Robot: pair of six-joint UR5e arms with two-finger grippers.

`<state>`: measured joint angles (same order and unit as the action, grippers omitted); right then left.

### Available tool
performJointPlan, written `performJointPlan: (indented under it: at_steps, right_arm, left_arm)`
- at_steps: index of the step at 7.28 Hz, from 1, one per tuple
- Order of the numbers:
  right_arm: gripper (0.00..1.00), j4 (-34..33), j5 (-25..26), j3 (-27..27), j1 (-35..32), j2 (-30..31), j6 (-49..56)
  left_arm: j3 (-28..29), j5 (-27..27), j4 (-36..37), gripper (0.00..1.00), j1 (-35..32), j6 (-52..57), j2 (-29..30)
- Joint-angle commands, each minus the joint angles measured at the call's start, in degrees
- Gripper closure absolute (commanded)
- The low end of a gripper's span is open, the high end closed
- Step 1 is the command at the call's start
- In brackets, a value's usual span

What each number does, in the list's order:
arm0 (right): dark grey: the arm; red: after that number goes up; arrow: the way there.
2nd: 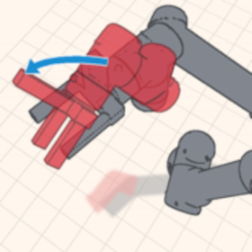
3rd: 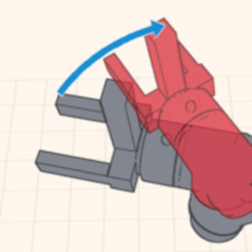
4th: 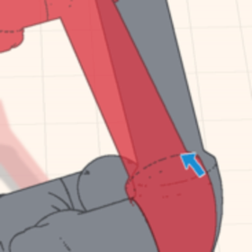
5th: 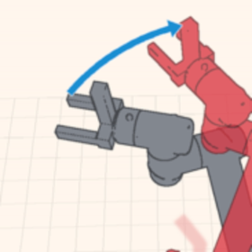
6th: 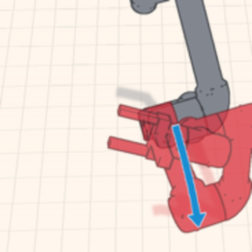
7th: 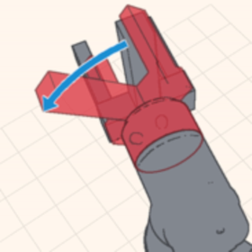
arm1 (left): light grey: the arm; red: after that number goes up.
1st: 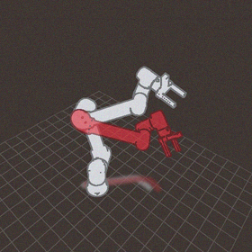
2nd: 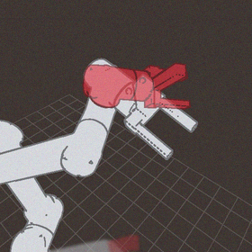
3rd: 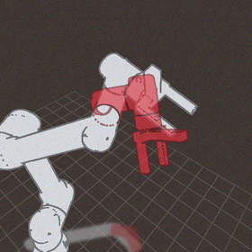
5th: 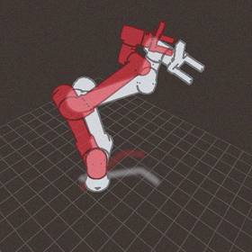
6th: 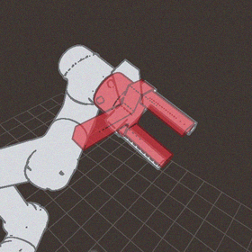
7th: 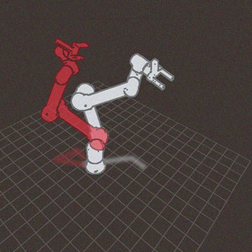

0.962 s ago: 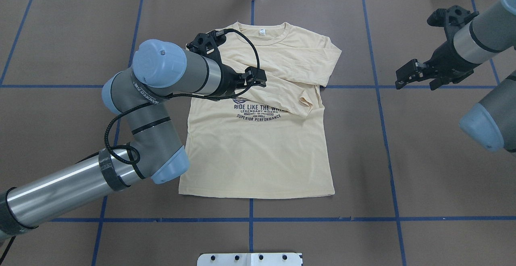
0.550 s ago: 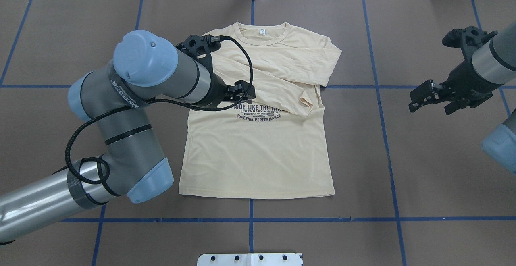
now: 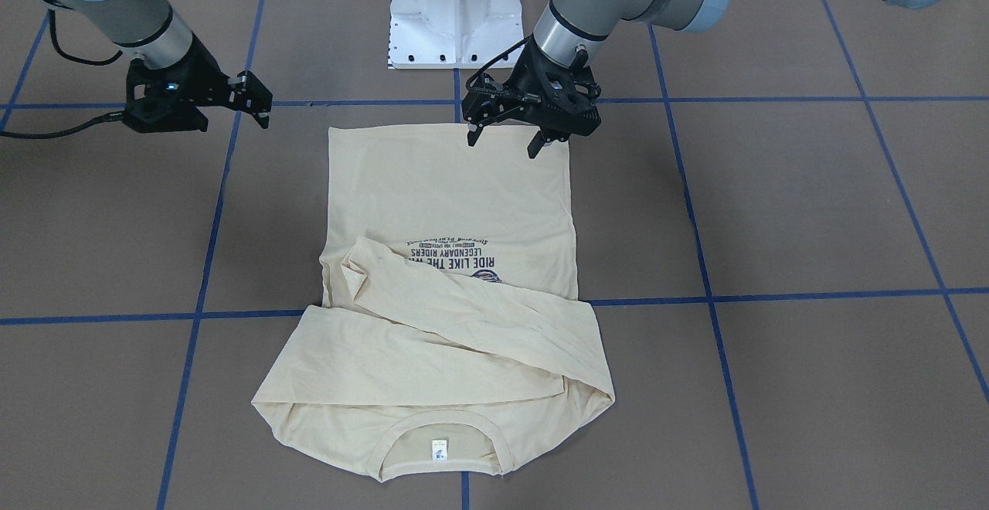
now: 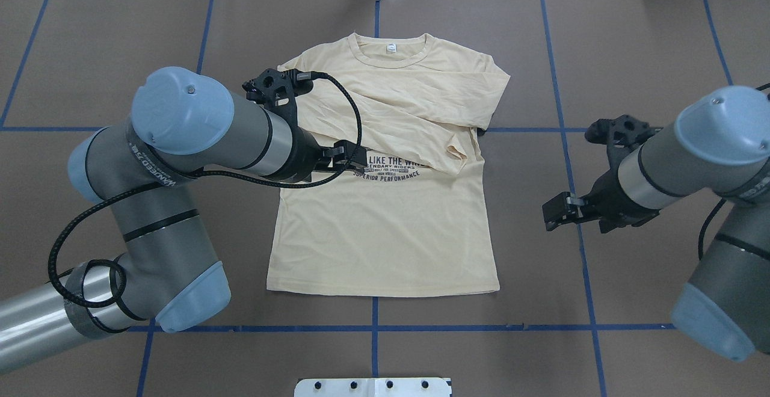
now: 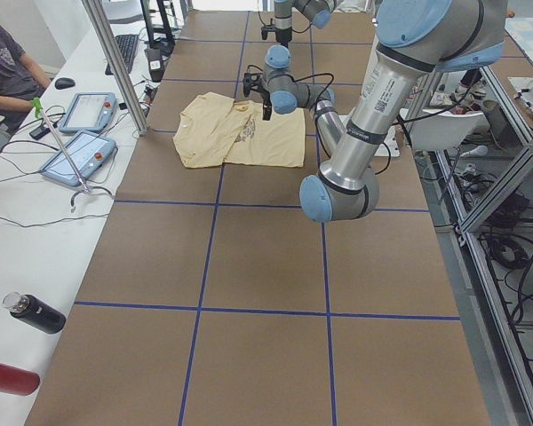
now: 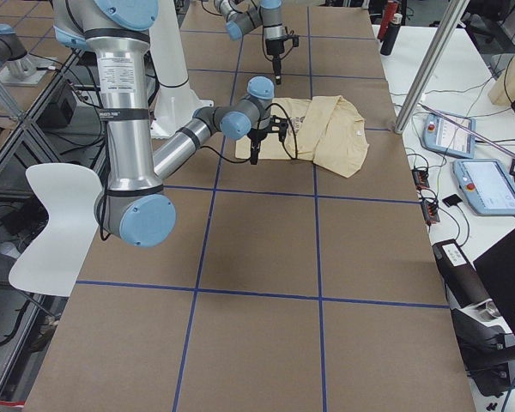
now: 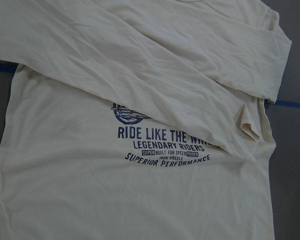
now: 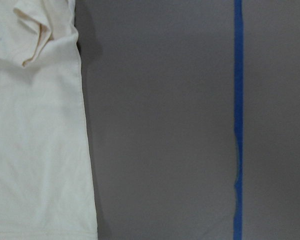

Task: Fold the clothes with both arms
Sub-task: 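Release the sleeve with the left gripper while the right arm moves toward the hem, then lower the right gripper to one hem corner while the left gripper reaches the other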

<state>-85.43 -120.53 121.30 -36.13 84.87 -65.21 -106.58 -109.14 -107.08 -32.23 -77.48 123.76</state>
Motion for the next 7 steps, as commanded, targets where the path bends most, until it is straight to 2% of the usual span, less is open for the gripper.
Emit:
performJointPlan:
  at_steps: [1,2,5,7]
  right_arm:
    - [0.01,2.2,6.1,-2.3,11.7,-1.2,-8.6]
    - [0.01,4.6,9.5,-4.8,14.0,-3.0,-9.6]
    - [0.05,4.4,10.9,-10.1,14.5,-9.9,-9.6]
    - [0.11,4.4,10.9,-12.2,14.5,-10.6,-9.6]
  left_arm:
    - [-1.4,0.2,0.1,0.0,0.4,-0.1,0.3]
    - [-1.4,0.2,0.1,0.0,0.4,-0.1,0.2]
    - [-2.4,0.2,0.2,0.0,0.4,-0.1,0.3]
    - [-2.5,0.2,0.2,0.0,0.4,-0.1,0.1]
